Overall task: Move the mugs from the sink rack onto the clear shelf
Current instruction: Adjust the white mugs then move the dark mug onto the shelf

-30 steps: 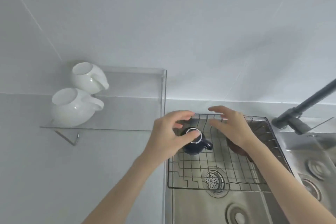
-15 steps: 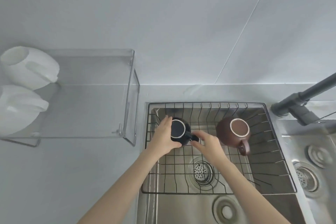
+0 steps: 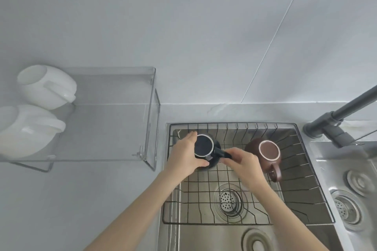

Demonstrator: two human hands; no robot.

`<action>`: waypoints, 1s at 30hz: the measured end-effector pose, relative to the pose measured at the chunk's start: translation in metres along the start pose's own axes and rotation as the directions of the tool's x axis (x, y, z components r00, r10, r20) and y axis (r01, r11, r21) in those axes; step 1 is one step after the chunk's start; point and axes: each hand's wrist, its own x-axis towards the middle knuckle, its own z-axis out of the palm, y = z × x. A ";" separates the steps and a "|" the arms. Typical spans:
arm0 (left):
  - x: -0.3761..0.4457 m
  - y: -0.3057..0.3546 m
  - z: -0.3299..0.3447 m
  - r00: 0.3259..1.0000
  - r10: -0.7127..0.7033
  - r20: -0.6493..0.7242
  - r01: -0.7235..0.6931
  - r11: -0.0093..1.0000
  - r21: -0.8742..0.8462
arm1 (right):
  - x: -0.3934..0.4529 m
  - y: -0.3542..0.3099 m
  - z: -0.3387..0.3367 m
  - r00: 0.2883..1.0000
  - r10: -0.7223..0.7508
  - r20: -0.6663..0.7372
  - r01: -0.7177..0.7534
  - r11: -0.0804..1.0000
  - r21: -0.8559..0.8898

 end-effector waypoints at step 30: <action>-0.003 -0.037 -0.245 0.905 0.015 -0.425 -0.088 0.984 -0.153 | 0.088 -0.242 0.055 0.917 -0.361 0.171 0.321 0.921 0.221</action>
